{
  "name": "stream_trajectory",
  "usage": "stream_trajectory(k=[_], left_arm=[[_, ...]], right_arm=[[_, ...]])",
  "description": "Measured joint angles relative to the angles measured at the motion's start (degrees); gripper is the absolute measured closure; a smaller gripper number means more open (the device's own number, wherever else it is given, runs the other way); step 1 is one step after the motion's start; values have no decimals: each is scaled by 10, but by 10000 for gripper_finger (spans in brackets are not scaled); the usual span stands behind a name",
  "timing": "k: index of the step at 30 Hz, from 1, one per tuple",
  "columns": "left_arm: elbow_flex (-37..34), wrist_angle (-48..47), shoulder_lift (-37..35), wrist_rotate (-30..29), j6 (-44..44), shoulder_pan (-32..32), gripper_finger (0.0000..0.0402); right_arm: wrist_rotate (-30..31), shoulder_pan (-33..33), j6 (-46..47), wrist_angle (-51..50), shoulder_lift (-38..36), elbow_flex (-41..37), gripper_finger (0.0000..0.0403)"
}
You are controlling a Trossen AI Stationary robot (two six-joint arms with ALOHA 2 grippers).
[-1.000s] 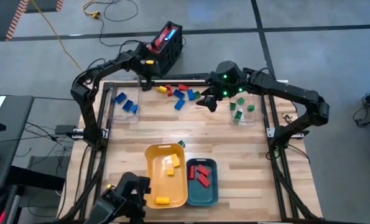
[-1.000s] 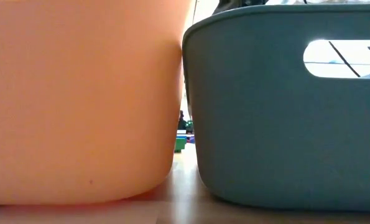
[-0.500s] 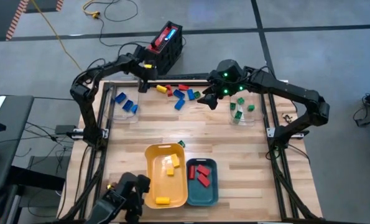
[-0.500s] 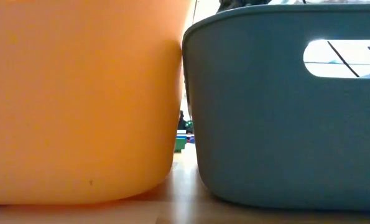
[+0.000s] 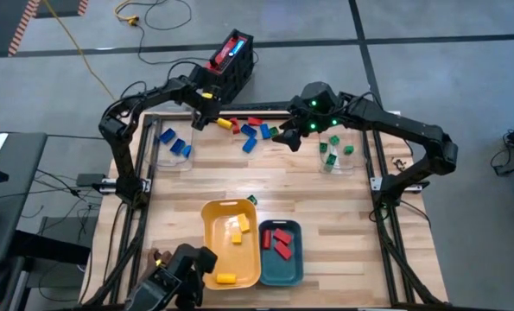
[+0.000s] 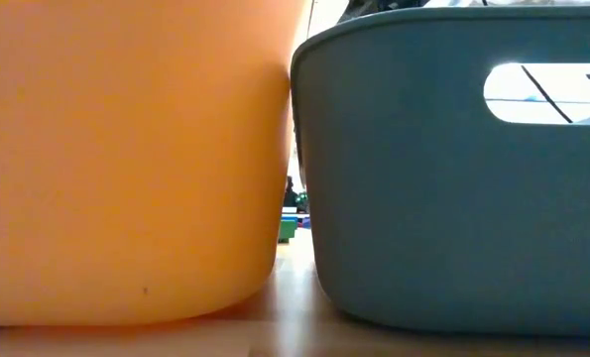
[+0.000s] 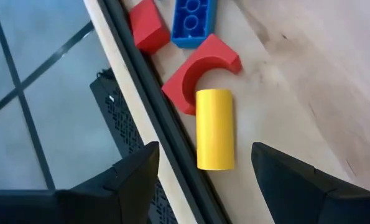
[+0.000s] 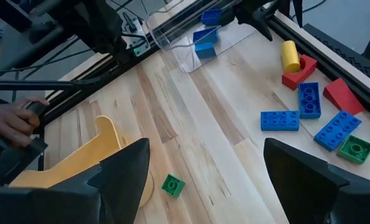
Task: Sort blocks
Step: Put the green game piece into the right transparent bin
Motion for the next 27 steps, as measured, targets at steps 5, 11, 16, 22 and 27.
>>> stream_trajectory(k=[5,11,16,22,27], left_arm=[[0,-8,0,21,-9,-2,153],[-3,-11,0,21,-13,-1,153],[-10,-24,1,3,-26,-4,167],[-10,-38,1,-58,-26,-15,194],[-10,-2,1,-98,-16,-21,204]], right_arm=[[-1,0,2,-1,0,0,72],[-1,-3,10,-18,0,0,72],[-1,-11,10,-29,0,0,72],[-1,-19,1,-29,0,0,72],[-1,-19,-5,-20,0,0,72]])
